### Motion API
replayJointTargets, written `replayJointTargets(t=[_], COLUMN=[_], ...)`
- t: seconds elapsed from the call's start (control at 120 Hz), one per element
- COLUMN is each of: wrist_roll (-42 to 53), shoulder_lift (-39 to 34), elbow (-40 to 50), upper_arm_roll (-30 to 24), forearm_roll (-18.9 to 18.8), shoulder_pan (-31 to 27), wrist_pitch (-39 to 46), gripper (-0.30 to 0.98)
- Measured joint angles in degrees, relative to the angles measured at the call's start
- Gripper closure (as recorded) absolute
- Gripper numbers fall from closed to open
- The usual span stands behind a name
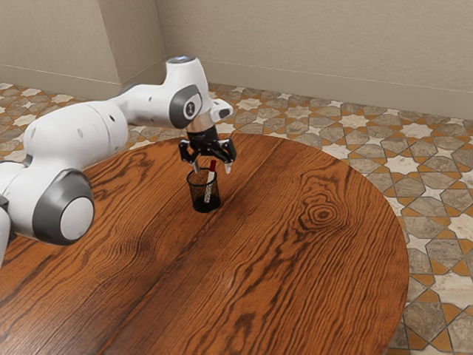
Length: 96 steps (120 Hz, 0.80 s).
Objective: Take the marker out of the pen holder and place it to the left of the pen holder.
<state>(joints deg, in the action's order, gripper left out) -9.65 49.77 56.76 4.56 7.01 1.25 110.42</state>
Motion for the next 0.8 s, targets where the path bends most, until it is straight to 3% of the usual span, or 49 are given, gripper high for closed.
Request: replayJointTargets(t=[0.608, 0.8], wrist_roll=[7.5, 8.4], shoulder_lift=[2.6, 2.4], elbow=[-4.8, -4.7], upper_arm_roll=[0.5, 0.5], forearm_roll=[0.0, -0.1], shoulder_pan=[-0.6, -0.6], wrist_pitch=[-0.1, -0.3], gripper=[0.01, 0.32])
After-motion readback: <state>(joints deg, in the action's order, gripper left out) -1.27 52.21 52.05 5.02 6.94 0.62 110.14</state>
